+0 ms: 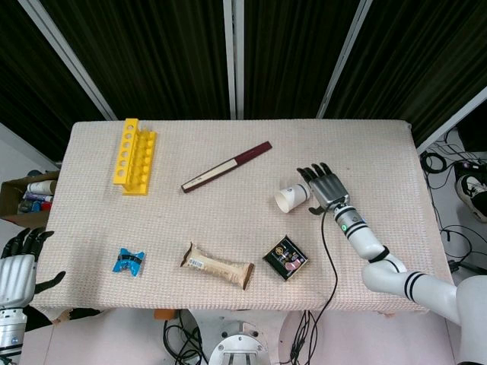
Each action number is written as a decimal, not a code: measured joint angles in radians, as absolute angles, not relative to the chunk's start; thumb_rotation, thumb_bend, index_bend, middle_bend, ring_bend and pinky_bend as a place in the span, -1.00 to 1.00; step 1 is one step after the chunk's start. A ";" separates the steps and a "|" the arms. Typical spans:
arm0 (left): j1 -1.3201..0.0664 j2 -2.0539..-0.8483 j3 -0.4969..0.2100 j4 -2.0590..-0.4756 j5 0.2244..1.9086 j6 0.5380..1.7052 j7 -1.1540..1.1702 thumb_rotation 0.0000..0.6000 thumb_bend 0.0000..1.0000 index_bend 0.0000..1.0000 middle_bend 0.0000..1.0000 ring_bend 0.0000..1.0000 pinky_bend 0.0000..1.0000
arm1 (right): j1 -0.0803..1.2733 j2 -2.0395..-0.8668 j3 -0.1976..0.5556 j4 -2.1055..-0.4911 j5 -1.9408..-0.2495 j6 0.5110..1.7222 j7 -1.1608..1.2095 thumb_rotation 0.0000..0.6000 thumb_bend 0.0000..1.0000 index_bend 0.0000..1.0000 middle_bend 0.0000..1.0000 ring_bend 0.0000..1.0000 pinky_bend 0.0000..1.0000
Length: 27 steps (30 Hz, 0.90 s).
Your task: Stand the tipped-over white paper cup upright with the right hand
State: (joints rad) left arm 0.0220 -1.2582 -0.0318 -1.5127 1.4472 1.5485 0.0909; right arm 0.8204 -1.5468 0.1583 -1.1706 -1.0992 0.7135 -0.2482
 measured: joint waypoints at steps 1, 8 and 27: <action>0.022 -1.258 -0.032 -1.513 1.447 1.548 0.092 1.00 -0.96 -0.57 -0.70 -0.81 -0.66 | 0.822 -1.550 0.157 -1.166 -1.102 0.711 -0.245 1.00 -0.74 -0.90 -0.76 -1.00 -1.00; 0.023 -1.256 -0.031 -1.521 1.444 1.546 0.099 1.00 -0.96 -0.57 -0.70 -0.81 -0.66 | 0.833 -1.576 0.147 -1.125 -1.150 0.693 -0.195 1.00 -0.73 -0.81 -0.72 -1.00 -1.00; 0.040 -1.261 -0.035 -1.490 1.432 1.559 0.063 1.00 -0.96 -0.57 -0.70 -0.81 -0.66 | 0.904 -1.717 0.113 -0.876 -1.346 0.755 -0.190 1.00 -0.41 -0.07 -0.25 -0.79 -1.00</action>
